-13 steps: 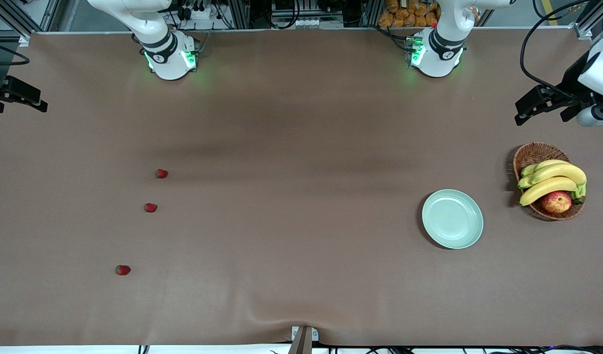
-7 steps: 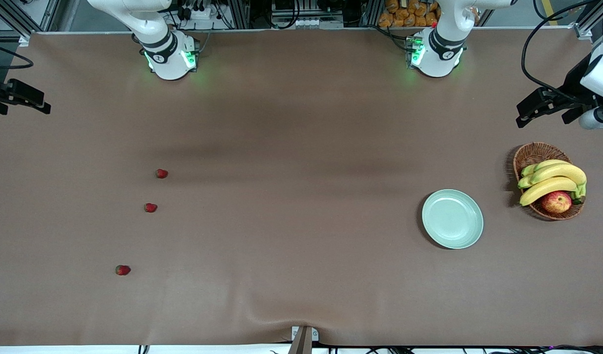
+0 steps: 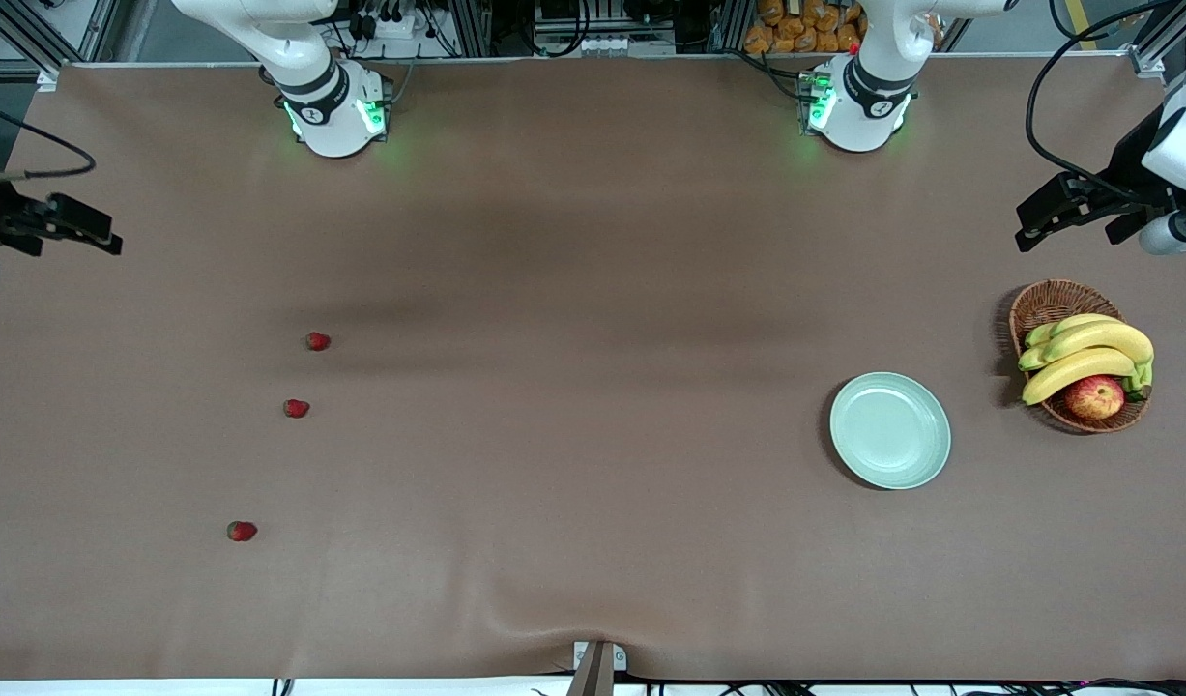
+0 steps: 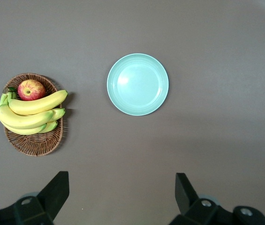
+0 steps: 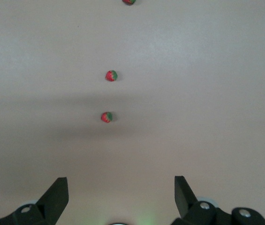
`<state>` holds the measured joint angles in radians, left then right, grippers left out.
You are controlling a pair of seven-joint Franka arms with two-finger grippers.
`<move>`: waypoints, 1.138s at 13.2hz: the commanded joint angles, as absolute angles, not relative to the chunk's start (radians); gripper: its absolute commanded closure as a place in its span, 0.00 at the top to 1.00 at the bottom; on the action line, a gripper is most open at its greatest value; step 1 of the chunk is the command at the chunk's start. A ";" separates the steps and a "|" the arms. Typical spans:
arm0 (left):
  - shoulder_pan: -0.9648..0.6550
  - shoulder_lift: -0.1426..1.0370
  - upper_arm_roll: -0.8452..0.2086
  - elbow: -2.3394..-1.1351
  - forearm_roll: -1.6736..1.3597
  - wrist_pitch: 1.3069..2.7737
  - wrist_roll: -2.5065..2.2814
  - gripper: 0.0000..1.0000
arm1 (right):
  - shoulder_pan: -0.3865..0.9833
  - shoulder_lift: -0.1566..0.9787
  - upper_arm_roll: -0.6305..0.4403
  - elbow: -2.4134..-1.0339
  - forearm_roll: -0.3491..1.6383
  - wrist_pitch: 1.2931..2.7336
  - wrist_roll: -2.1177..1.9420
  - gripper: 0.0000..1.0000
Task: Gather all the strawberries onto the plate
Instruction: 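Reach the right gripper down to a strawberry and close on it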
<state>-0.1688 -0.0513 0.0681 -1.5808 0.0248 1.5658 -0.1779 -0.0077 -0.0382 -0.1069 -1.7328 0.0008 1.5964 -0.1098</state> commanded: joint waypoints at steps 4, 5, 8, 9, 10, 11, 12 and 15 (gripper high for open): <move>-0.164 -0.038 0.069 -1.555 0.006 1.545 -0.176 1.00 | -0.020 0.165 -0.106 -1.778 -0.009 1.877 -0.107 1.00; -0.164 -0.038 0.069 -1.555 0.006 1.545 -0.176 1.00 | -0.015 0.204 -0.106 -1.778 -0.009 1.920 -0.107 1.00; -0.164 -0.037 0.068 -1.559 0.008 1.545 -0.175 1.00 | -0.020 0.325 -0.104 -1.769 0.001 2.020 -0.106 1.00; -0.164 -0.035 0.069 -1.559 0.008 1.545 -0.175 1.00 | -0.015 0.366 -0.104 -1.763 0.002 2.058 -0.106 1.00; -0.164 -0.037 0.068 -1.559 0.006 1.545 -0.175 1.00 | -0.011 0.399 -0.104 -1.760 0.003 2.089 -0.100 1.00; -0.164 -0.035 0.067 -1.560 0.008 1.545 -0.175 1.00 | -0.002 0.422 -0.104 -1.759 0.002 2.111 -0.095 1.00; -0.166 -0.035 0.067 -1.560 0.006 1.545 -0.175 1.00 | -0.002 0.442 -0.103 -1.758 0.003 2.117 -0.095 1.00; -0.166 -0.031 0.069 -1.560 0.008 1.545 -0.175 1.00 | 0.023 0.506 -0.098 -1.759 0.043 2.141 -0.094 1.00</move>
